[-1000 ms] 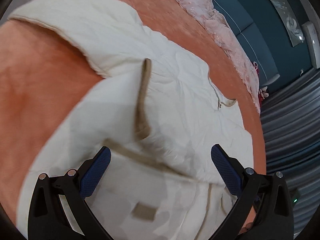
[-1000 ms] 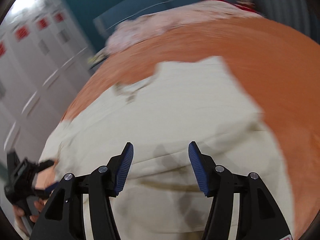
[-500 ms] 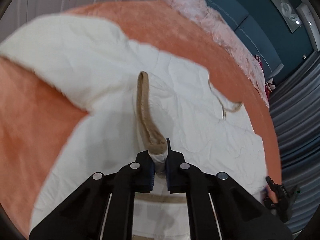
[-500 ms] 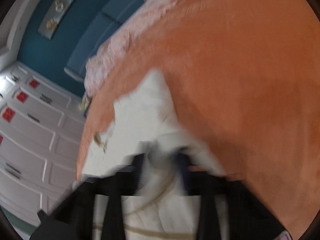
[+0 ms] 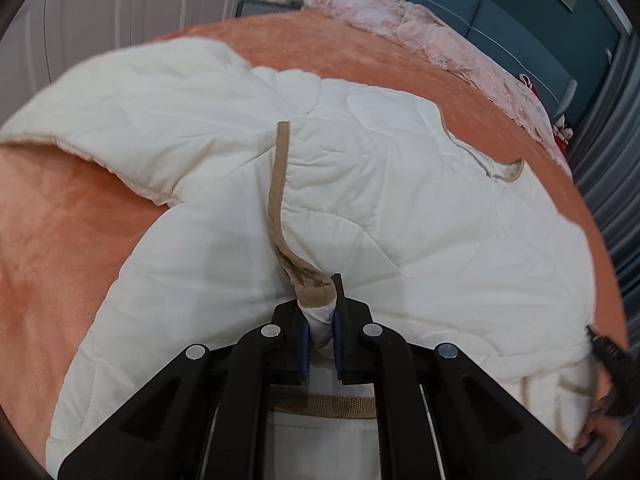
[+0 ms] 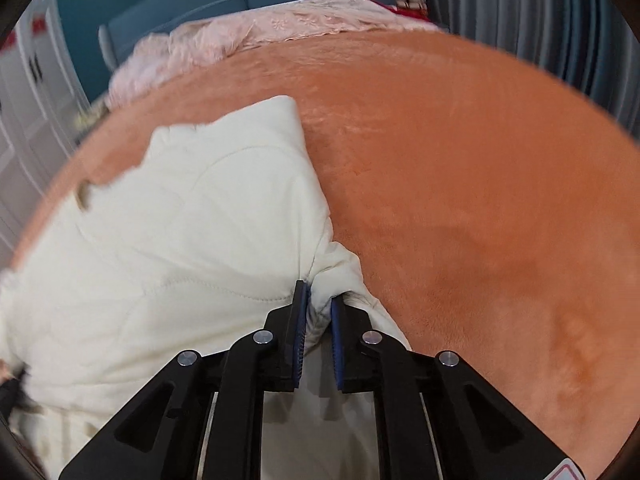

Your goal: Fold large clothes

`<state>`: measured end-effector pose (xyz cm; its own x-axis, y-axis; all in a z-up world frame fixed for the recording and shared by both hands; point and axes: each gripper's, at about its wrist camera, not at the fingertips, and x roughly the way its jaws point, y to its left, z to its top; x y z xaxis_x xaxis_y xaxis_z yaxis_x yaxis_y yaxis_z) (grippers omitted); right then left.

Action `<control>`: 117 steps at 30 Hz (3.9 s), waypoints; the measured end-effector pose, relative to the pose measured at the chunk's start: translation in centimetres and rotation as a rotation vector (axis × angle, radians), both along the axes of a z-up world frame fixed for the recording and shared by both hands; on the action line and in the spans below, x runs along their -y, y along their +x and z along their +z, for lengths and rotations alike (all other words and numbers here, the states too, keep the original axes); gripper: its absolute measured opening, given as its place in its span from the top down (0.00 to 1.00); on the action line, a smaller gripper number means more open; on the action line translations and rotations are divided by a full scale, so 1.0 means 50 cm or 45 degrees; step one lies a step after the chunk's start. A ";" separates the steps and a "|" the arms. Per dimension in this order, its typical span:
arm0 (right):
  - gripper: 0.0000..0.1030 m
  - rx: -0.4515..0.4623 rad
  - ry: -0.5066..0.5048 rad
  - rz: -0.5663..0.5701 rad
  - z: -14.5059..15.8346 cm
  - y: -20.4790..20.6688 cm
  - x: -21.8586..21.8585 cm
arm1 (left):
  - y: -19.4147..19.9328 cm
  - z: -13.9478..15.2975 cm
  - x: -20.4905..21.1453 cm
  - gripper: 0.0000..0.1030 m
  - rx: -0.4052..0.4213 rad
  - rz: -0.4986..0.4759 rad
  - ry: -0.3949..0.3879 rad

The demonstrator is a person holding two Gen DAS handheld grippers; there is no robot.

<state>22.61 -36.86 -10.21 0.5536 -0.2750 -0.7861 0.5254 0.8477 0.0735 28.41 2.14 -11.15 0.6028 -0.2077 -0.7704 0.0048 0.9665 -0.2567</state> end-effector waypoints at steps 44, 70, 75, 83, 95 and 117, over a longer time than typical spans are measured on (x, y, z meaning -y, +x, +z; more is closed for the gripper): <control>0.77 0.030 -0.197 0.515 -0.013 0.017 -0.413 | -0.054 0.078 -0.283 0.26 0.098 0.212 -0.482; 0.76 0.025 -0.219 0.503 -0.006 0.019 -0.417 | 0.147 0.162 -0.692 0.96 0.096 0.564 -0.567; 0.63 0.053 -0.173 0.482 0.021 0.002 -0.408 | 0.138 0.373 -0.453 0.96 0.332 0.200 -0.409; 0.50 0.209 -0.062 0.480 0.106 -0.133 -0.355 | 0.056 0.468 0.049 0.95 0.384 -0.450 -0.280; 0.36 0.266 0.164 0.254 0.132 -0.243 -0.176 | -0.038 0.138 0.360 0.88 -0.162 -0.637 -0.201; 0.41 0.219 0.454 0.098 0.089 -0.119 -0.107 | 0.055 0.055 -0.166 0.20 -0.201 0.112 -0.882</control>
